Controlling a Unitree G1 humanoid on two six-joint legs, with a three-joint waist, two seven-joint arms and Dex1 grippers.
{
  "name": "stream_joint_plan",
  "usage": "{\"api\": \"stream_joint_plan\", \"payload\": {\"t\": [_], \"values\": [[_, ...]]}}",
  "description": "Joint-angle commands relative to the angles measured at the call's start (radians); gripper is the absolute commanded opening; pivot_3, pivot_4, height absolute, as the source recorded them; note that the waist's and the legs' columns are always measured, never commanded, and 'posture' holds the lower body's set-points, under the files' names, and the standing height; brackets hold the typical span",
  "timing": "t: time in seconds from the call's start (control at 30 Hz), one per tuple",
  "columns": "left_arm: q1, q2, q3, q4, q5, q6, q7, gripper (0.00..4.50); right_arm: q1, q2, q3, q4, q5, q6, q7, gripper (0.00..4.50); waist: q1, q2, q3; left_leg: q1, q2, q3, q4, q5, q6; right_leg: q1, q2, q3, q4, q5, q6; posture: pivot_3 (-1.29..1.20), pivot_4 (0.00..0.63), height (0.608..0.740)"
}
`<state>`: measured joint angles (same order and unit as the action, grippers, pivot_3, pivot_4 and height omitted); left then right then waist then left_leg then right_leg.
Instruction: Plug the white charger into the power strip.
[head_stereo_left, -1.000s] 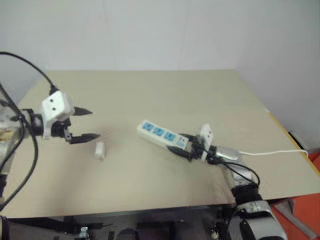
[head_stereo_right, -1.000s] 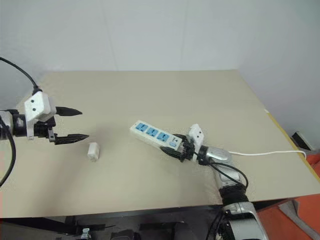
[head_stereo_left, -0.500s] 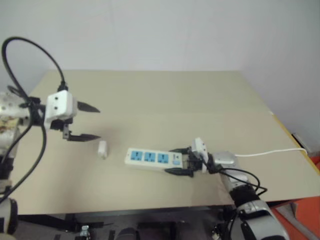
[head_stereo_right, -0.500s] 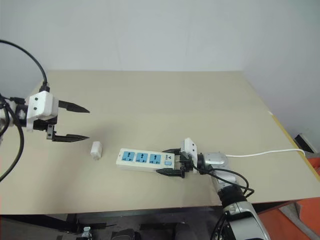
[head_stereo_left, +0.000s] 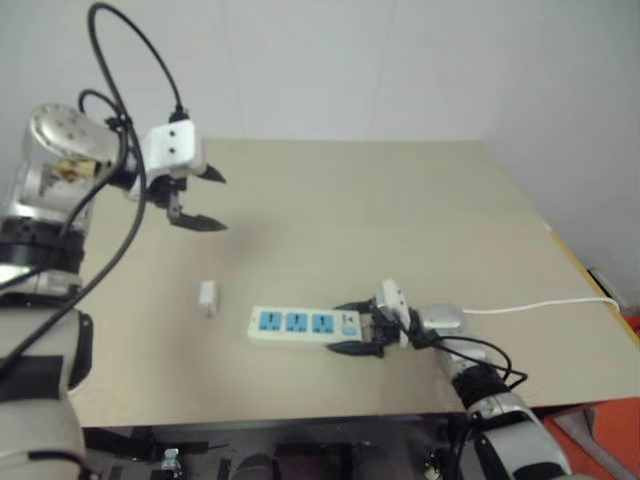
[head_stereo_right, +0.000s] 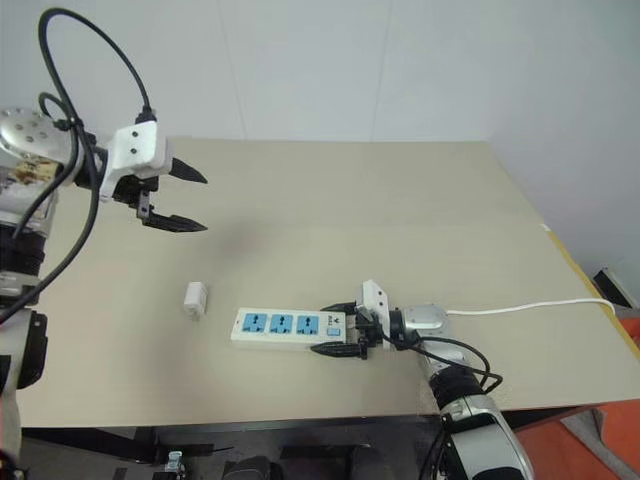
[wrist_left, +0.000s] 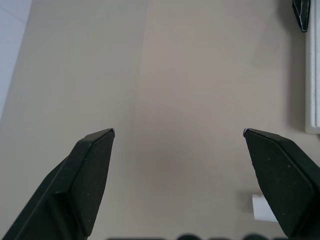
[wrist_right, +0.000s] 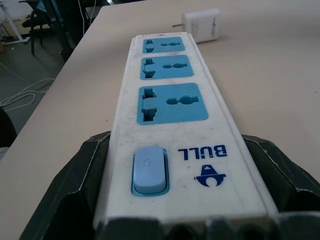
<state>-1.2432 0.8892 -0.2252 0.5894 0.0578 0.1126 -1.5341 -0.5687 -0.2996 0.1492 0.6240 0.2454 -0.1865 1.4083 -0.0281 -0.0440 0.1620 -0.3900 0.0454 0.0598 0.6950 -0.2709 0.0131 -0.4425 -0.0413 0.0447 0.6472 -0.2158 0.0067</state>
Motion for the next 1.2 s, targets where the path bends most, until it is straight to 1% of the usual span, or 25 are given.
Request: {"api": "stream_joint_plan", "payload": {"t": [0.03,0.13,0.2,0.23,0.27,0.33,0.43,0.53,0.63,0.7,0.77,0.93,1.07,1.2], "values": [[-0.084,-0.008,-0.04,-0.014,0.096,0.081,0.068,4.5,-0.001,0.002,-0.011,-0.049,0.02,0.008,-0.002,3.43,0.0,0.0,0.0,0.0,0.0,0.0,0.0,0.0,0.0,0.0,0.0,0.0,0.0,0.0,0.0,0.0,0.15,0.74],[-0.181,-0.094,-0.114,0.082,0.249,0.279,0.243,4.5,0.008,-0.001,-0.009,-0.064,0.026,0.029,0.002,3.43,0.007,0.0,0.0,0.001,0.0,-0.001,0.001,0.0,0.0,0.001,0.0,0.0,0.001,0.0,0.0,0.0,0.15,0.74],[-0.25,-0.151,-0.156,0.17,0.32,0.42,0.309,4.5,0.013,-0.004,-0.004,-0.072,0.025,0.037,0.007,3.43,0.011,0.0,0.0,0.001,-0.001,-0.001,0.001,0.0,0.0,0.002,0.0,-0.001,0.001,0.0,0.001,0.0,0.15,0.74],[-0.326,-0.21,-0.194,0.28,0.367,0.583,0.352,4.5,0.016,-0.006,-0.002,-0.079,0.025,0.045,0.009,3.43,0.011,-0.001,0.0,0.001,-0.001,-0.002,0.001,0.0,0.0,0.002,0.0,-0.001,0.0,0.0,0.001,0.0,0.15,0.74],[-0.398,-0.263,-0.261,0.396,0.429,0.72,0.339,4.5,0.02,-0.007,0.0,-0.087,0.026,0.054,0.01,3.43,0.012,-0.001,0.001,0.001,-0.001,-0.001,0.001,0.0,0.0,0.002,0.0,0.0,0.0,0.0,0.001,0.0,0.15,0.74],[-0.488,-0.321,-0.302,0.53,0.459,0.881,0.325,4.5,0.028,-0.007,0.004,-0.105,0.026,0.068,0.01,3.43,0.01,-0.002,0.001,-0.002,-0.002,-0.004,0.001,0.0,0.0,0.001,0.0,-0.002,-0.001,0.0,0.001,0.0,0.15,0.74],[-0.535,-0.355,-0.318,0.592,0.461,0.962,0.332,4.5,0.037,-0.005,0.007,-0.123,0.025,0.082,0.008,3.43,-0.014,-0.001,0.002,-0.003,-0.003,-0.004,0.0,-0.001,0.002,0.0,0.0,-0.001,0.0,-0.001,0.003,0.0,0.15,0.74],[-0.558,-0.375,-0.373,0.631,0.466,1.119,0.237,4.5,0.048,0.0,0.013,-0.135,0.021,0.086,0.004,3.43,-0.023,-0.001,0.002,-0.004,-0.002,-0.005,-0.002,-0.001,0.002,-0.002,0.0,-0.001,0.001,-0.001,0.003,0.0,0.15,0.74],[-0.535,-0.381,-0.426,0.688,0.464,1.251,0.17,4.5,0.062,0.007,0.016,-0.15,0.022,0.091,-0.003,3.43,-0.028,-0.001,0.003,-0.006,-0.003,-0.005,-0.002,-0.001,0.002,-0.003,0.0,-0.001,0.001,-0.001,0.003,0.0,0.15,0.74],[-0.523,-0.396,-0.452,0.764,0.469,1.288,0.13,4.5,0.073,0.011,0.018,-0.16,0.022,0.092,-0.007,3.43,-0.029,-0.001,0.003,-0.007,-0.003,-0.005,-0.001,-0.001,0.002,-0.004,0.0,-0.001,0.001,-0.001,0.003,0.0,0.15,0.74],[-0.533,-0.422,-0.45,0.857,0.47,1.301,0.131,4.5,0.081,0.013,0.021,-0.164,0.02,0.09,-0.008,3.43,-0.029,-0.001,0.003,-0.006,-0.003,-0.005,-0.001,-0.001,0.002,-0.004,0.0,-0.001,0.0,-0.001,0.003,0.0,0.15,0.74],[-0.574,-0.487,-0.378,1.092,0.454,1.268,0.228,4.5,0.081,0.021,0.03,-0.162,0.017,0.093,-0.008,3.43,-0.028,-0.003,0.004,-0.006,-0.004,-0.006,0.0,-0.001,0.002,-0.004,-0.001,-0.001,0.0,-0.001,0.003,0.0,0.15,0.74],[-0.574,-0.506,-0.304,1.171,0.421,1.258,0.346,4.5,0.078,0.027,0.033,-0.161,0.018,0.094,-0.009,3.43,-0.032,-0.004,0.004,-0.006,-0.004,-0.007,0.0,-0.001,0.002,-0.004,-0.001,-0.002,0.001,-0.001,0.003,0.0,0.15,0.74],[-0.558,-0.502,-0.243,1.177,0.387,1.263,0.455,4.5,0.081,0.03,0.035,-0.164,0.018,0.096,-0.013,3.43,-0.033,-0.004,0.005,-0.005,-0.004,-0.008,0.0,-0.001,0.001,-0.004,-0.002,-0.002,0.002,-0.001,0.003,0.0,0.15,0.74]]}}
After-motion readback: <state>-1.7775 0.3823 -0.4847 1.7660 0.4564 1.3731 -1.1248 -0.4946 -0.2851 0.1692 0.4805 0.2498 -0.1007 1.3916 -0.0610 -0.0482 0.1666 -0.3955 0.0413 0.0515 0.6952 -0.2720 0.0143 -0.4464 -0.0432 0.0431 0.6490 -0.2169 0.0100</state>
